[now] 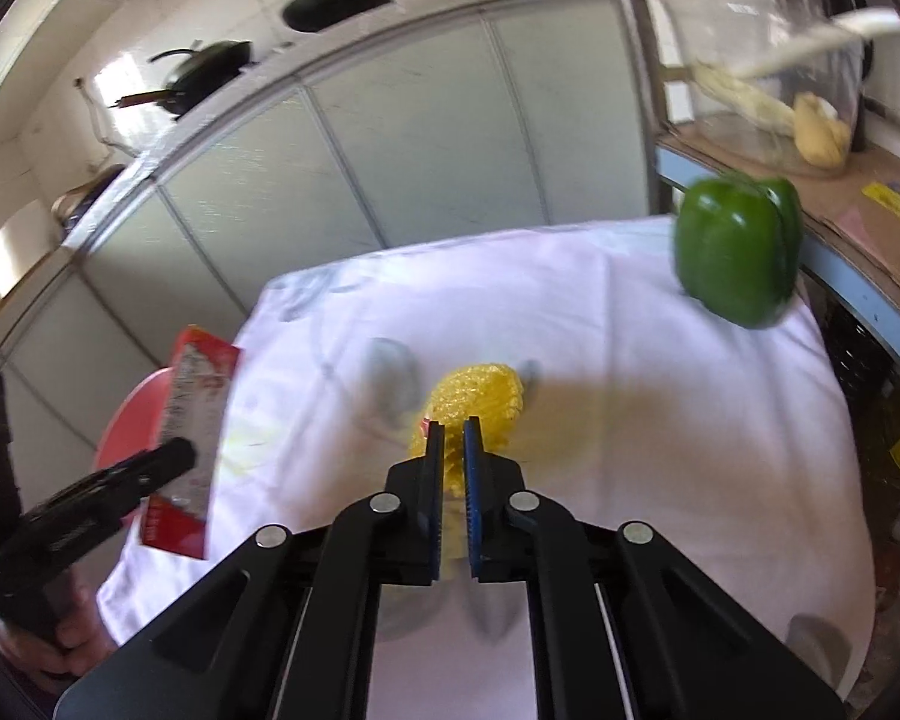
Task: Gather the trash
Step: 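Grasp the yellow foam net with the right tool while the left tool holds the red box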
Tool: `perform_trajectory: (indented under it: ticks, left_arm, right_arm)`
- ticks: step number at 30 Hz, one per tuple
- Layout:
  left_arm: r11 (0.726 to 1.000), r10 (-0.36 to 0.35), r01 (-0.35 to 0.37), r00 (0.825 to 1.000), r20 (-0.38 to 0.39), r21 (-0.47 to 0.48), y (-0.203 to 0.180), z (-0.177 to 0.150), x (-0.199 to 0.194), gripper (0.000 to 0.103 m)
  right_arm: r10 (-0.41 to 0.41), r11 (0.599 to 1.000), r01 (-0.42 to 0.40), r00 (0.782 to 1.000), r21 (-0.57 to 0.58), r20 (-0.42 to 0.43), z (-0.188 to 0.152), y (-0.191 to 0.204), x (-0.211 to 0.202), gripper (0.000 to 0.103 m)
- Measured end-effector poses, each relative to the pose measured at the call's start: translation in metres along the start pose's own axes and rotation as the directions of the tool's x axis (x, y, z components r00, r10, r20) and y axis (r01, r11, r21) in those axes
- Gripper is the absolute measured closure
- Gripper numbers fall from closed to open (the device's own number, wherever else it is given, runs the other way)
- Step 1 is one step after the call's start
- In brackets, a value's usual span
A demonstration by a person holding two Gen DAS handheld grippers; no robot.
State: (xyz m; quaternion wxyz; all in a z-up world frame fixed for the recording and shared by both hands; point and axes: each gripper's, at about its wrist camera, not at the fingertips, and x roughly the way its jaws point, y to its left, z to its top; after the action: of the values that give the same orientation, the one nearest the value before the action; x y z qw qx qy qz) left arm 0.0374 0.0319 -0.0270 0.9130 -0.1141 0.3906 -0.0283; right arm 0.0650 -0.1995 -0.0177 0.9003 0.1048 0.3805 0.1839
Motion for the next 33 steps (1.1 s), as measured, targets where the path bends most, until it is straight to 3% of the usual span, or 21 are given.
perform_trajectory:
  ticks: [8,22,27,30,31,33]
  left_arm:
    - [0.999,0.031,-0.03,0.998,0.062,-0.017,0.017,-0.004,-0.03,0.079]
    - [0.995,0.099,-0.092,0.979,0.177,-0.049,0.047,-0.016,-0.081,0.079]
    - [0.994,0.1,-0.09,0.979,0.176,-0.065,0.059,-0.023,-0.089,0.079]
    - [0.994,0.095,-0.085,0.98,0.174,-0.063,0.061,-0.027,-0.091,0.079]
    - [0.995,0.091,-0.081,0.981,0.172,-0.066,0.062,-0.028,-0.091,0.079]
    - [0.995,0.084,-0.073,0.982,0.168,-0.069,0.063,-0.03,-0.09,0.079]
  right_arm:
    - [0.058,0.993,-0.052,0.997,-0.105,0.05,-0.001,0.057,-0.022,0.096]
    - [0.156,0.965,-0.133,0.984,-0.224,0.087,-0.011,0.124,-0.048,0.096]
    - [0.129,0.963,-0.11,0.99,-0.247,0.065,-0.015,0.132,-0.05,0.096]
    - [0.083,0.974,-0.08,0.997,-0.213,0.007,-0.018,0.123,-0.041,0.095]
    - [0.067,0.978,-0.069,0.998,-0.199,-0.016,-0.021,0.119,-0.038,0.093]
    - [0.036,0.984,-0.046,0.998,-0.175,-0.058,-0.029,0.11,-0.029,0.07]
